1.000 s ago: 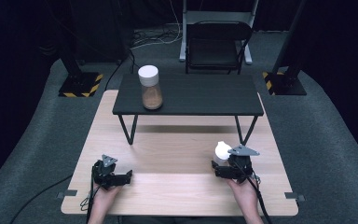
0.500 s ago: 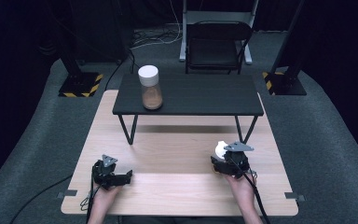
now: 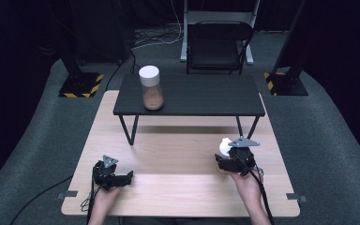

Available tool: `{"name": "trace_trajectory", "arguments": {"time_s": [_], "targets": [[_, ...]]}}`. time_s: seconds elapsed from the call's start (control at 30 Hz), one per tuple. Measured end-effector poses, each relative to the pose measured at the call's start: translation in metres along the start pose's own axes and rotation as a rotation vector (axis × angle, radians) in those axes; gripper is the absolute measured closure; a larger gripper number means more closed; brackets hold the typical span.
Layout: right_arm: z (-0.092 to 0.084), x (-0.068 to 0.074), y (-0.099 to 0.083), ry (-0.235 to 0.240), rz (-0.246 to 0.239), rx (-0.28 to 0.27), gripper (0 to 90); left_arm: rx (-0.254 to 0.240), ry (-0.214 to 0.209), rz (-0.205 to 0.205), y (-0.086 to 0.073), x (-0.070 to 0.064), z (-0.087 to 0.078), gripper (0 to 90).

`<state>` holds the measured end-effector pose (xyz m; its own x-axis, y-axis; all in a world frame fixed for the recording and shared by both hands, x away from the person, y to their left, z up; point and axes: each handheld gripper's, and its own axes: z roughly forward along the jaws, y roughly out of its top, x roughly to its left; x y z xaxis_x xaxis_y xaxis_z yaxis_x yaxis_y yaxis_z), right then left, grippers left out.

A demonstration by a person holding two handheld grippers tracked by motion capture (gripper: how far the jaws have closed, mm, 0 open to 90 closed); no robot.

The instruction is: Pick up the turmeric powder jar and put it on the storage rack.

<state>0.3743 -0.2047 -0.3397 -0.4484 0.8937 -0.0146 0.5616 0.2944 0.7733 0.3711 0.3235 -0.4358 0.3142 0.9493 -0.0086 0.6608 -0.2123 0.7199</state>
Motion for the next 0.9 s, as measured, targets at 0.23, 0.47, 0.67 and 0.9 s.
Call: {"name": "trace_trajectory", "arguments": {"time_s": [0.23,0.47,0.67,0.9], "targets": [[-0.015,0.000,0.018,0.007,-0.007,-0.016,29.5,0.000,0.000,0.000,0.000,0.000,0.000,0.0],[-0.027,0.001,0.035,0.011,-0.017,-0.030,29.6,0.000,0.000,0.000,0.000,0.000,0.000,0.0],[-0.037,0.002,0.051,0.011,-0.023,-0.037,29.6,0.000,0.000,0.001,0.000,0.000,0.000,0.0],[-0.046,0.005,0.072,-0.001,-0.039,-0.041,29.6,0.000,0.000,0.001,0.000,0.000,0.000,0.0]]}}
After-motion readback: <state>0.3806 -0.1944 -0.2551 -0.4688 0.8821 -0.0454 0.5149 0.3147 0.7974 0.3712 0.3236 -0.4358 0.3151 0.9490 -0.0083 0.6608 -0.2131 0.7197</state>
